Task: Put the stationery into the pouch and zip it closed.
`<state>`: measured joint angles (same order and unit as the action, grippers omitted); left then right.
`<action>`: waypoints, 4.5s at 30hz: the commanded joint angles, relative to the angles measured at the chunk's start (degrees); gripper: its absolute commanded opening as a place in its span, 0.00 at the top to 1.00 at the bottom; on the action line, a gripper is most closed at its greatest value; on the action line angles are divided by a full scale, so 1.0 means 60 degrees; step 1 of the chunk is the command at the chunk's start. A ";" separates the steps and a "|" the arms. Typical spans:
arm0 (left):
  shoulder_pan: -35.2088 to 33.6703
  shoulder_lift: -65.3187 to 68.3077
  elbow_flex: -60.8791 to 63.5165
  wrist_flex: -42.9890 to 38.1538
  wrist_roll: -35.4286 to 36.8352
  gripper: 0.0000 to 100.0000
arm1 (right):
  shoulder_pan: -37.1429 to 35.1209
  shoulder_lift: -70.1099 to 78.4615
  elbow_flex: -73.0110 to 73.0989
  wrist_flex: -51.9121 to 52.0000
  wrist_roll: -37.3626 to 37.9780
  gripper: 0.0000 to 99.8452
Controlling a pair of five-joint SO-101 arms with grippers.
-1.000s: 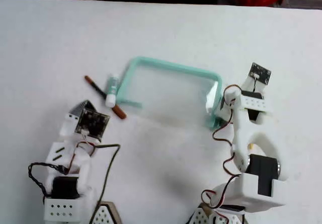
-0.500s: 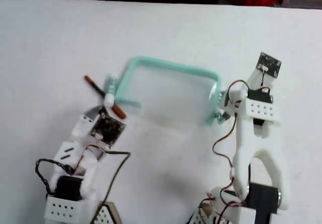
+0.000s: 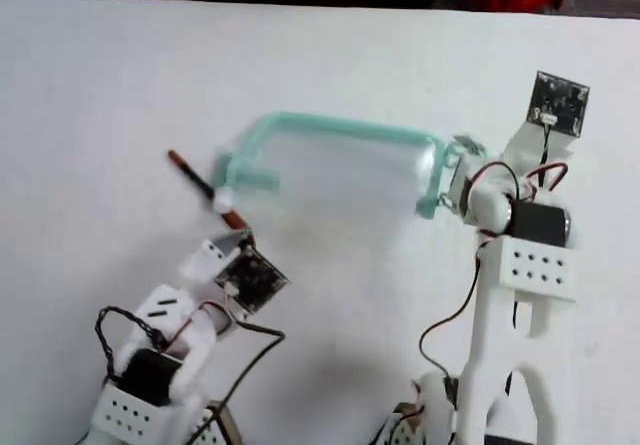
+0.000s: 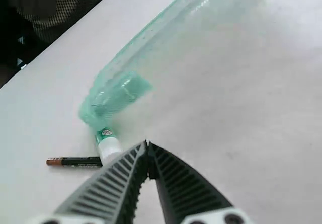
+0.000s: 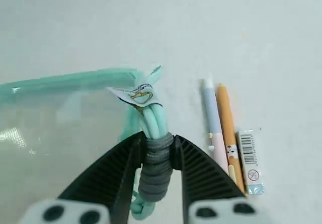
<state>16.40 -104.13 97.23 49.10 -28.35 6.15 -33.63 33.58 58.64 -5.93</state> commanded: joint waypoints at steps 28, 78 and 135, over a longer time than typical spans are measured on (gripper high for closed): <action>0.3070 -0.0081 -0.1875 -0.1641 0.0454 0.74 | -0.4139 -0.1121 -0.6095 0.4300 0.3429 0.98; 0.2674 -0.0095 -0.1114 -0.3766 -0.0821 0.74 | -0.7201 -0.1165 -0.7004 0.6571 0.4293 0.98; 0.1722 -0.0095 -0.0044 -0.4791 0.0718 0.97 | -0.3773 0.1941 -0.7297 0.2205 0.3399 0.98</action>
<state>28.97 -104.66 97.14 20.18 -24.48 -21.63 -22.46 -8.26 75.34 14.02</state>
